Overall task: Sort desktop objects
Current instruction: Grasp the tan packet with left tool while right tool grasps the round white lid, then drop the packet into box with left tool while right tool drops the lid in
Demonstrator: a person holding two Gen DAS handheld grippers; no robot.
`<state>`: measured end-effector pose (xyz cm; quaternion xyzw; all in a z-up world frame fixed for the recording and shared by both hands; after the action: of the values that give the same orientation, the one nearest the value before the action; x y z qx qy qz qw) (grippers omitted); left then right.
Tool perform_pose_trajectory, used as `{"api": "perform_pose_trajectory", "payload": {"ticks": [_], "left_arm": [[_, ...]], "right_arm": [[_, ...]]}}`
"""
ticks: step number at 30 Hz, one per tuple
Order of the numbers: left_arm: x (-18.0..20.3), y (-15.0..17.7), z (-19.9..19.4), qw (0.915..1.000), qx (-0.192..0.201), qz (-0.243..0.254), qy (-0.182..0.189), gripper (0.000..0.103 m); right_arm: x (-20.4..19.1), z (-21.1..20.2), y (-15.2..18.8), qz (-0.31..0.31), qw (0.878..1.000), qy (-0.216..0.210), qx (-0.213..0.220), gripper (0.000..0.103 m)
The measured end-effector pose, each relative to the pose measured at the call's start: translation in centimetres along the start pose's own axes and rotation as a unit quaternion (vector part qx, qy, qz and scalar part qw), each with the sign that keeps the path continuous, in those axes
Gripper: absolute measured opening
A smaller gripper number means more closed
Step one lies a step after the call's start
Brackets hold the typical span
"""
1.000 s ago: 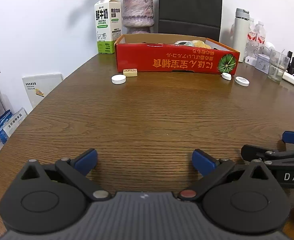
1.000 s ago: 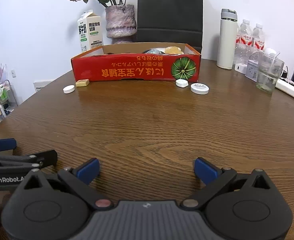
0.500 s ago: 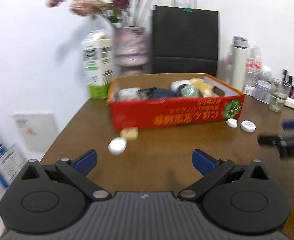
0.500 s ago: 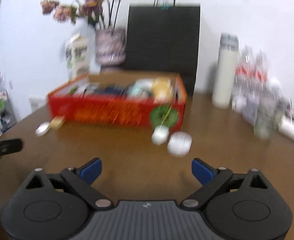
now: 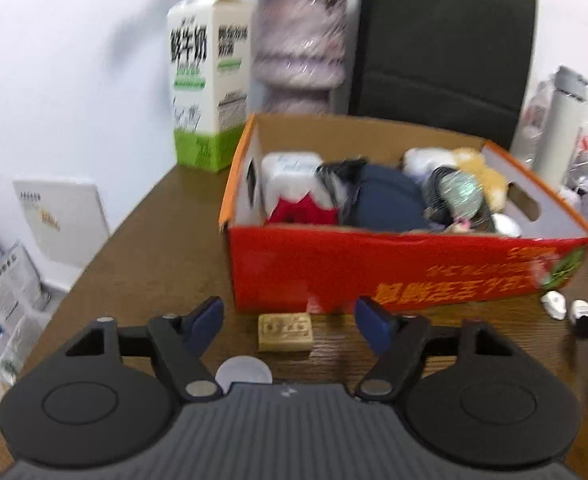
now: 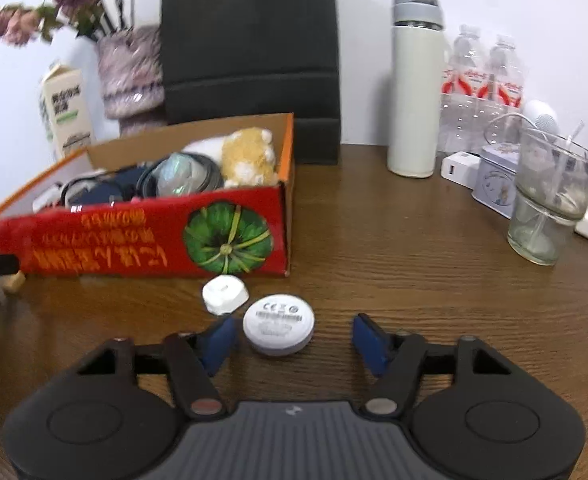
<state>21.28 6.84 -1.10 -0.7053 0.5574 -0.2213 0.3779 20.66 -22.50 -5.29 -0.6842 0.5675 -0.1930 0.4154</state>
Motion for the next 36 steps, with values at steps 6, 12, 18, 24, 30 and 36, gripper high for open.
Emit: {"api": "perform_pose_trajectory", "payload": {"ticks": [6, 12, 18, 24, 30, 36], "left_arm": [[-0.2, 0.7, 0.5, 0.9993, -0.015, -0.024, 0.026, 0.032], [1.3, 1.9, -3.1, 0.9982, 0.049, 0.027, 0.019, 0.031], [1.5, 0.9, -8.2, 0.9873, 0.157, 0.001, 0.020, 0.031], [0.0, -0.7, -13.7, 0.9548, 0.288, -0.072, 0.018, 0.031], [-0.9, -7.7, -11.8, 0.9754, 0.145, -0.148, 0.076, 0.031], [1.7, -10.5, -4.0, 0.9836, 0.058, -0.142, 0.096, 0.032]], "right_arm": [[-0.8, -0.1, 0.1, -0.024, 1.000, 0.006, 0.000, 0.037], [-0.9, -1.5, 0.3, -0.029, 0.999, 0.015, 0.032, 0.037], [-4.4, -4.9, -0.4, -0.116, 0.984, 0.004, 0.138, 0.037], [-7.6, -8.7, -1.7, -0.136, 0.963, -0.038, 0.229, 0.037], [-9.2, -7.7, -8.3, -0.114, 0.971, -0.050, 0.206, 0.037], [-8.0, -2.1, -13.1, -0.026, 0.986, -0.074, 0.150, 0.037]]}}
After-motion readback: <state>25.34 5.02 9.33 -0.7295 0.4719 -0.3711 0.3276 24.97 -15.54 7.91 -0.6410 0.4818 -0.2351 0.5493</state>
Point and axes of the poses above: each gripper's, at about its wrist camera, not at the fingertips, and z roughly the way its jaws point, x to its right, y to its underside, the point moved 4 cm from there along z, roughly the way its jaws point, and after that the axes turned 15 degrees about -y, right-handed, at the moved point
